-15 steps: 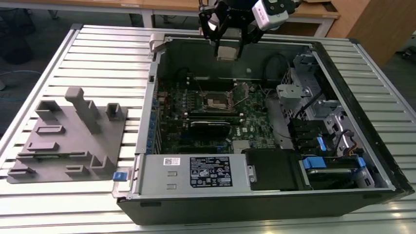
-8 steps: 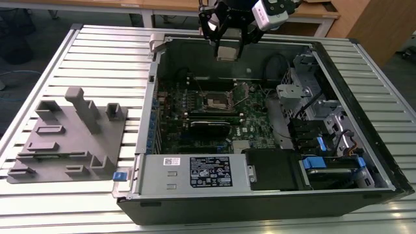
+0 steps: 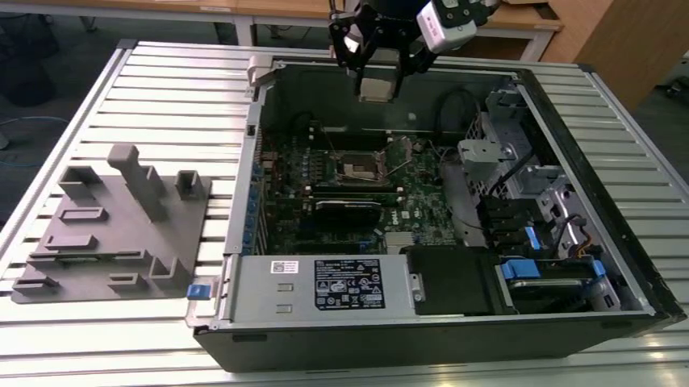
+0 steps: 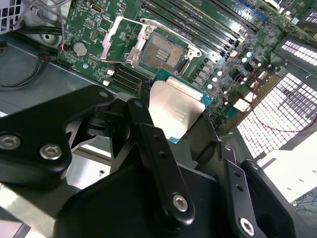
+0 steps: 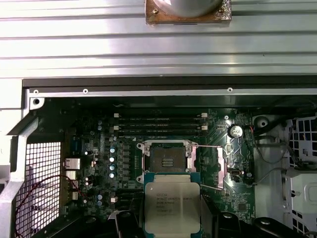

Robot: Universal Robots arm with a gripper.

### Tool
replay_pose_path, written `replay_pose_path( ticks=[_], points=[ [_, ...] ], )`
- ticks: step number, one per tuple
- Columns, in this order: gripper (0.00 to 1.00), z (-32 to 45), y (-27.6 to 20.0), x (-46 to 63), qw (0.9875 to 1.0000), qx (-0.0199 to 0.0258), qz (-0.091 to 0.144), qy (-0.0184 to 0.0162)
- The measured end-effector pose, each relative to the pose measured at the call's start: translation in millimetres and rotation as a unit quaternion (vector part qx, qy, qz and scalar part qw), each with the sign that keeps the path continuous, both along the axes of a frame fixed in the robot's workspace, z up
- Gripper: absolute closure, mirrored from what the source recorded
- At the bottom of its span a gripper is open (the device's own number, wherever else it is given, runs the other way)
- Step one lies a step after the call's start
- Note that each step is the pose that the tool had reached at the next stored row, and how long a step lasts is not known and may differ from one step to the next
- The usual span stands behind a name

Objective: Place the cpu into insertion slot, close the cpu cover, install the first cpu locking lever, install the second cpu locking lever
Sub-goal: 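Place the cpu into insertion slot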

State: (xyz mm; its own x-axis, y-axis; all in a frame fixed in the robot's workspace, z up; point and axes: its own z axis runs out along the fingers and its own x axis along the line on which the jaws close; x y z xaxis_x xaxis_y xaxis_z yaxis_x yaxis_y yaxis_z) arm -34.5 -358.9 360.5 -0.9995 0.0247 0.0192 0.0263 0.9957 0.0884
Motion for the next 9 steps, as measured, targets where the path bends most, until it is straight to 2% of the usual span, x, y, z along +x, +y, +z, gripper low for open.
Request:
replay_pose_path(
  ticks=[9],
  points=[
    [0.46,-2.1,0.0,0.0,1.0,0.0001,0.0,0.0]
  ],
)
